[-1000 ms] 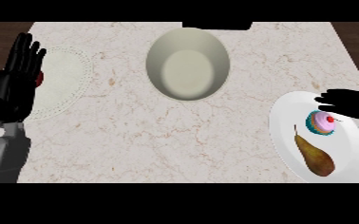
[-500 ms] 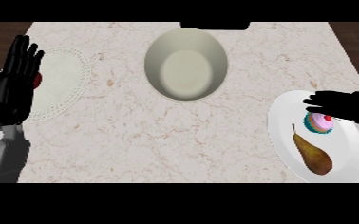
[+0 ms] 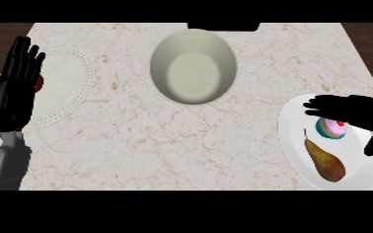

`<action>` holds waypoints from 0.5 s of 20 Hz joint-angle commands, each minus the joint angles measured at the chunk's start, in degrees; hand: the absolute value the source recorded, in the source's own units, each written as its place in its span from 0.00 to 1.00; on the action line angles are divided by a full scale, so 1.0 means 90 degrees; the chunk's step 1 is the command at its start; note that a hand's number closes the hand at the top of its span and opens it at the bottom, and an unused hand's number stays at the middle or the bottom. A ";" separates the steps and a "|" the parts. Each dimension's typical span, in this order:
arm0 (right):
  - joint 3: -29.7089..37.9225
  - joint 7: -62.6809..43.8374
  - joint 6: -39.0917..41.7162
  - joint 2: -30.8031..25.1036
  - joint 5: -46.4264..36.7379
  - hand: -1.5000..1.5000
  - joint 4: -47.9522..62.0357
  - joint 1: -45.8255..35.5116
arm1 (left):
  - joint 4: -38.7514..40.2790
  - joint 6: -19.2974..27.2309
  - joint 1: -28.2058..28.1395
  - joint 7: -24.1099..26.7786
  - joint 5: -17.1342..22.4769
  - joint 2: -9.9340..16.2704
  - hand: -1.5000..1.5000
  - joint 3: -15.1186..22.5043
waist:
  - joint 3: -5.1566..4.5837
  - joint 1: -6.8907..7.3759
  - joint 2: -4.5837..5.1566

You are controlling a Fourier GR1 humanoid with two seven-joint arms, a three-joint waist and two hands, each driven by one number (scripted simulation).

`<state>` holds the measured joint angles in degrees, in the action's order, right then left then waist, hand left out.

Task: Pick the cupcake from the plate and place it in the bowl

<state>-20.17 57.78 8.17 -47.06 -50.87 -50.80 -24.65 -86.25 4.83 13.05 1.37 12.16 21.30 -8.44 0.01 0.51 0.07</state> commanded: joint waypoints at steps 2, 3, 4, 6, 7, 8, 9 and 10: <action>0.0240 0.0632 -0.0136 0.0192 -0.0379 0.00 0.0797 -0.0158 | 0.0011 0.0124 0.0055 0.0044 -0.0280 -0.0248 0.50 0.0100 | 0.0001 -0.0018 0.0003; 0.0173 0.0550 0.0003 0.0429 -0.0523 0.00 0.1279 -0.0728 | 0.0425 -0.0127 0.0471 -0.0057 -0.0077 -0.0004 0.50 -0.0100 | 0.0002 0.0017 0.0021; 0.0137 0.0286 -0.0256 0.0614 -0.0676 0.00 0.1277 -0.0532 | -0.0387 -0.0204 -0.0326 -0.0111 0.0069 -0.0028 0.50 -0.0182 | 0.0003 0.0047 0.0004; 0.0285 0.0334 -0.0098 0.0576 -0.0722 0.00 0.1010 -0.0563 | -0.0043 -0.0046 0.0091 -0.0143 -0.0126 -0.0248 0.50 -0.0034 | 0.0000 -0.0017 -0.0001; 0.0320 0.0985 -0.0676 0.0595 -0.0678 1.00 0.1827 -0.0825 | 0.0280 -0.0073 0.0265 0.0107 -0.0222 -0.0225 0.50 0.0013 | 0.0006 0.0040 0.0033; 0.0380 0.1107 -0.0625 0.0619 -0.0456 1.00 0.1546 -0.0772 | 0.0284 -0.0021 0.0382 0.0018 -0.0226 -0.0222 0.50 0.0018 | 0.0007 0.0019 0.0029; 0.0292 0.0718 -0.0494 0.0784 -0.0410 1.00 0.0847 -0.0407 | 0.0038 -0.0095 -0.0001 0.0069 -0.0172 -0.0123 0.50 -0.0128 | -0.0001 -0.0030 -0.0011; 0.0386 0.0743 -0.0529 0.0857 -0.0356 1.00 0.0963 -0.0485 | 0.0031 -0.0231 -0.0029 -0.0007 -0.0080 -0.0062 0.50 -0.0168 | 0.0001 -0.0014 -0.0006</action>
<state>-17.88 59.69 4.89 -41.41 -54.98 -41.59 -29.09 -85.46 3.95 13.91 1.40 10.99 20.15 -9.14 0.03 0.49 0.12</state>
